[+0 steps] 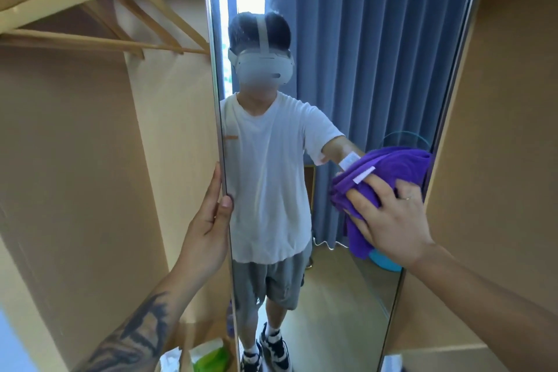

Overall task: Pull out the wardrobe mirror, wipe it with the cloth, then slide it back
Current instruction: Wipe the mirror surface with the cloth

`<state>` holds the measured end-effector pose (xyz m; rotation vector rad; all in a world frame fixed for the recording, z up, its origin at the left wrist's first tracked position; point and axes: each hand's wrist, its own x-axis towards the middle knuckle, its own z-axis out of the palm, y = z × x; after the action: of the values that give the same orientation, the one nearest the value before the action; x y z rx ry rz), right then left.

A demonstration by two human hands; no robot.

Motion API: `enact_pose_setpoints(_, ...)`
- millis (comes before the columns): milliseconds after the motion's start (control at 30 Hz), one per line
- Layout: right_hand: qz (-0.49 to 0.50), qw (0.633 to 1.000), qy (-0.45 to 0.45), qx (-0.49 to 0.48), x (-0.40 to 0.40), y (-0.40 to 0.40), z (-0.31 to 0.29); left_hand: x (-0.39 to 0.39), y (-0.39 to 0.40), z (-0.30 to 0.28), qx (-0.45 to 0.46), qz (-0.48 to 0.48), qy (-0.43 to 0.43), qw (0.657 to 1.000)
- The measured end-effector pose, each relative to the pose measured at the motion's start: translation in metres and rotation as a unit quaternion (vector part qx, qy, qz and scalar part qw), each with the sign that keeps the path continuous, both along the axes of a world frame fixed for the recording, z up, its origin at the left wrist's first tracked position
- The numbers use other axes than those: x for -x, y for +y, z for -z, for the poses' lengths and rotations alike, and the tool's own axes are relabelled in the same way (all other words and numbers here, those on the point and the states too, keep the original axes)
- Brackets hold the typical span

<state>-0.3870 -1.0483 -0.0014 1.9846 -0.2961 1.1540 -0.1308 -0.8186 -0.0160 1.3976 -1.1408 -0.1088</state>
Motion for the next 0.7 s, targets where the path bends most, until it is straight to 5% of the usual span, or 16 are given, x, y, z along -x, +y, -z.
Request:
enact_pose_setpoints(133,-0.048,0.996,-0.057,-0.050,-0.056,0.039,-0.009,0.002,0.000,-0.001,0.004,-0.006,-0.010,1.000)
enact_pose_setpoints(433,-0.135,0.984,-0.116,0.016,-0.156,0.108,-0.019,0.007,0.002,-0.004,0.030,0.048,0.060,0.997)
enact_pose_setpoints(700,-0.117,0.991,0.030,0.060,-0.080,0.055,-0.010,0.002,0.001,-0.001,0.015,0.010,0.016,1.000)
